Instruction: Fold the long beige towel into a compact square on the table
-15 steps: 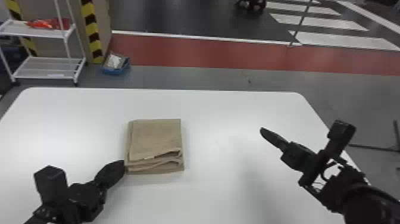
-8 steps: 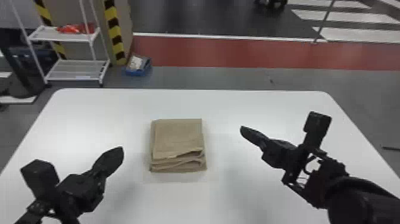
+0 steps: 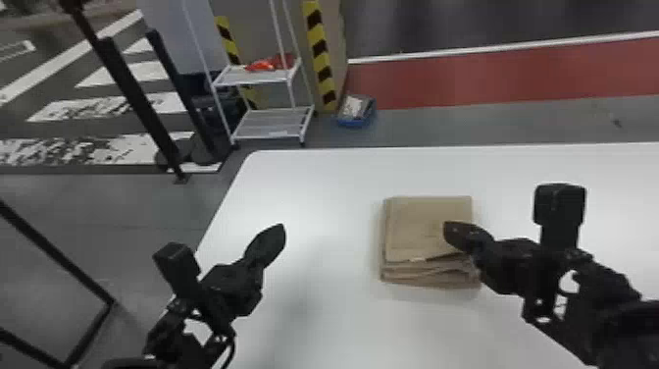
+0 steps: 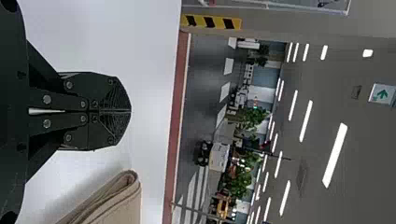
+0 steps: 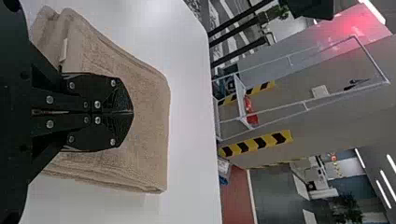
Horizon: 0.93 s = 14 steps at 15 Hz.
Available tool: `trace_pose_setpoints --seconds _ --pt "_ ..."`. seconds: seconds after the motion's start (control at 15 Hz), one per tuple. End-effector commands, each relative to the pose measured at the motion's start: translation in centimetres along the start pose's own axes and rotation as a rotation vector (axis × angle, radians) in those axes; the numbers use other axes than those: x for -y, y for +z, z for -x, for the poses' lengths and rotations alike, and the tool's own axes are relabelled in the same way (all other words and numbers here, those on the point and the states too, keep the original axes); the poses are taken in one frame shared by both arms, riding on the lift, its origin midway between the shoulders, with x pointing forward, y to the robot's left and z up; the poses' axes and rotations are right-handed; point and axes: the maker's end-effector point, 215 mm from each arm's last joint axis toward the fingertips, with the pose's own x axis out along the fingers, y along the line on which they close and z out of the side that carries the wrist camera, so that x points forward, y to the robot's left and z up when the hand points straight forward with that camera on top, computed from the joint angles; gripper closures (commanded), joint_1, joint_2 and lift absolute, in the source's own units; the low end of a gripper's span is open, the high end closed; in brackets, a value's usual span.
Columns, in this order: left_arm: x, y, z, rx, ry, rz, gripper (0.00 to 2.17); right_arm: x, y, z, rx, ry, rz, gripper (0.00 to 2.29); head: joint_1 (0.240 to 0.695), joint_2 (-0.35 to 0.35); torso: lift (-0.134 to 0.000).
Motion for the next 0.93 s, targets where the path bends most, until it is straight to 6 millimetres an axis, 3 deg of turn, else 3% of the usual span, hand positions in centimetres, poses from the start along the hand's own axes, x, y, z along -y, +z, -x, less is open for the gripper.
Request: trace_pose_setpoints --seconds 0.0,0.13,0.33,0.47,0.67,0.73,0.8,0.87 --pt "-0.2 -0.3 0.1 0.000 0.005 0.002 1.70 -0.6 -2.7 0.2 -0.045 0.003 0.011 2.02 0.695 0.303 -0.123" --pt "0.3 -0.5 -0.1 -0.002 -0.005 0.005 1.70 -0.7 -3.8 1.4 -0.038 0.000 0.016 2.02 0.695 0.319 -0.123" --pt "0.8 -0.6 -0.2 -0.003 -0.012 0.008 1.70 0.4 -3.4 2.9 0.044 -0.034 0.064 2.02 0.695 0.315 -0.123" --pt "1.3 -0.7 -0.3 -0.006 -0.017 0.007 1.70 1.3 -4.4 2.8 0.071 -0.053 0.079 2.02 0.695 0.304 -0.123" --pt "1.8 0.1 -0.5 0.008 -0.021 0.003 1.70 1.7 -2.4 3.2 0.135 -0.059 0.072 1.99 0.695 0.281 -0.123" --pt "2.0 0.7 -0.5 0.020 -0.022 0.000 1.70 1.4 -0.7 3.6 0.167 -0.055 0.072 1.81 0.695 0.276 -0.123" --pt "2.3 1.5 -0.3 0.034 -0.024 -0.007 1.61 1.2 0.7 4.2 0.189 -0.053 0.071 1.48 0.695 0.272 -0.123" --pt "2.7 2.6 0.0 0.053 -0.027 -0.014 1.32 1.0 2.4 4.8 0.214 -0.053 0.080 0.68 0.695 0.268 -0.123"
